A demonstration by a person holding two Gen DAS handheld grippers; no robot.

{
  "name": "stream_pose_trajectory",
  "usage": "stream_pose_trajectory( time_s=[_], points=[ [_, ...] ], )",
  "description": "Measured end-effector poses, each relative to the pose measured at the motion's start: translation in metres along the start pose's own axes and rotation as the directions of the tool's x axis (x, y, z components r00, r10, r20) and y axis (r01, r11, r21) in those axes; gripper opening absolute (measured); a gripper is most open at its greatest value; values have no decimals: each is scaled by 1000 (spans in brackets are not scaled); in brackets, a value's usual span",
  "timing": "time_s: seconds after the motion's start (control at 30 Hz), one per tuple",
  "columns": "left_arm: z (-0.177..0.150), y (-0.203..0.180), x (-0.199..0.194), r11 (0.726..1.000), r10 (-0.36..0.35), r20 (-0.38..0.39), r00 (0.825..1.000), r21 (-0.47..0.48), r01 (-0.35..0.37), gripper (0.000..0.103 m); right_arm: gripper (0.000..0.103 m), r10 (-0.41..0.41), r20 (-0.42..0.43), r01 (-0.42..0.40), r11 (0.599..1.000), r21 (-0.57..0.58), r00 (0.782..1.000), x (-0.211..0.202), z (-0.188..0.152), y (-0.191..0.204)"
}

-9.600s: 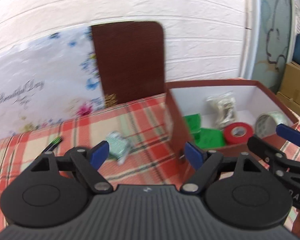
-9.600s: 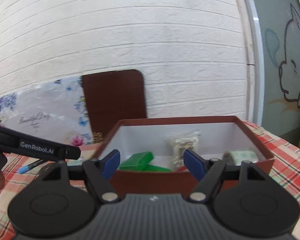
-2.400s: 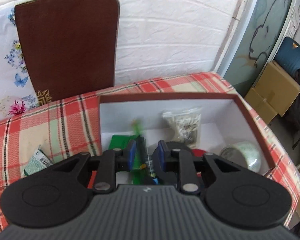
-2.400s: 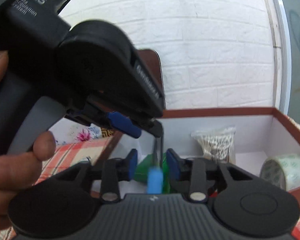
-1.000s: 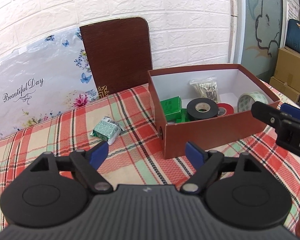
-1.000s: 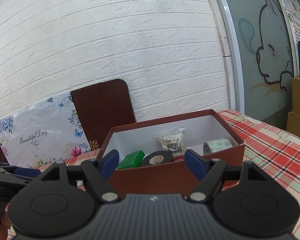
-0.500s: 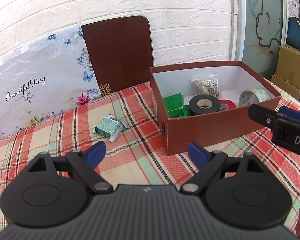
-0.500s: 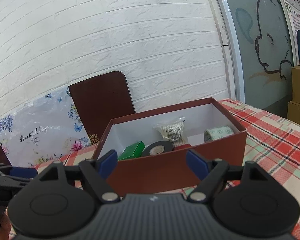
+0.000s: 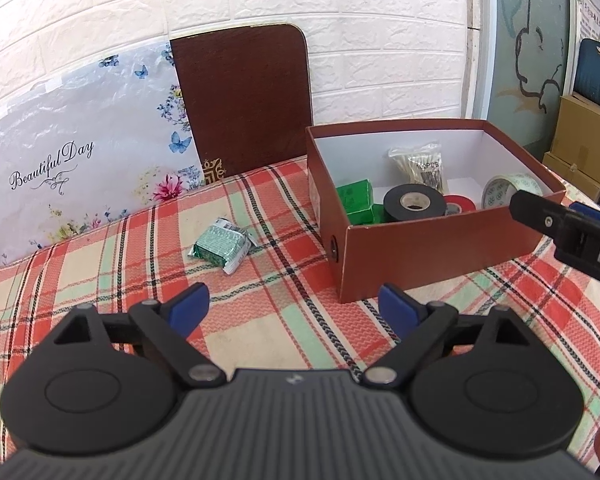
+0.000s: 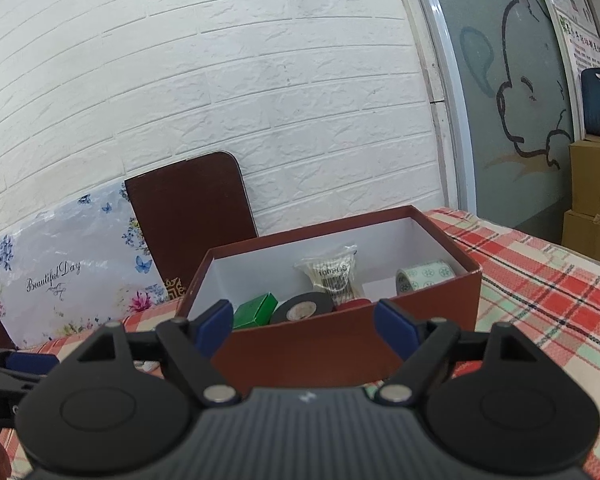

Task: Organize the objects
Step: 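Move the right gripper back out over the tablecloth toward the green packet, then grasp the green wrapped packet with the right gripper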

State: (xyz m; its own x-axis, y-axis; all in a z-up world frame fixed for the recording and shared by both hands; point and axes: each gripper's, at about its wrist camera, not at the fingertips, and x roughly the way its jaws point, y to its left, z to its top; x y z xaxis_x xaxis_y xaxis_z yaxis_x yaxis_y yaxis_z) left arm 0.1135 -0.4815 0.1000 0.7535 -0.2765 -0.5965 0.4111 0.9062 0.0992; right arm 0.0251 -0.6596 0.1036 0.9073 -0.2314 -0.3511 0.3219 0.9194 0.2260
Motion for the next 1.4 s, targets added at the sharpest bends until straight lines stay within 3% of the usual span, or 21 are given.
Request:
stream_pose_trajectory(
  time_s=[0.5,0.8,0.9,1.0,1.1,1.17,1.23,1.4],
  points=[
    [-13,52,24,993,75,-52,996,-90,-80,93,75,124,-64,-132,981,-144,990,11,-20,48],
    [-42,110,32,977,86,-68,994,-189,-97,93,74,199,-176,-234,949,-210,964,26,-47,80],
    [-58,127,32,970,149,-46,988,-188,-155,93,74,234,-218,-284,930,-235,947,31,-56,94],
    [-80,151,34,947,224,-47,973,-225,-229,93,74,275,-266,-345,899,-268,924,41,-64,115],
    [-108,179,38,905,297,-57,953,-301,-300,94,74,312,-302,-405,854,-327,901,61,-68,144],
    [-130,198,46,872,298,-100,949,-377,-313,96,74,327,-320,-433,828,-356,889,84,-69,164],
    [-135,207,34,862,265,-7,964,-446,-240,99,77,283,-307,-394,826,-403,908,115,-68,183],
    [-132,200,45,876,267,-4,964,-415,-245,99,90,177,-268,-289,834,-469,947,198,-65,209]
  ],
)
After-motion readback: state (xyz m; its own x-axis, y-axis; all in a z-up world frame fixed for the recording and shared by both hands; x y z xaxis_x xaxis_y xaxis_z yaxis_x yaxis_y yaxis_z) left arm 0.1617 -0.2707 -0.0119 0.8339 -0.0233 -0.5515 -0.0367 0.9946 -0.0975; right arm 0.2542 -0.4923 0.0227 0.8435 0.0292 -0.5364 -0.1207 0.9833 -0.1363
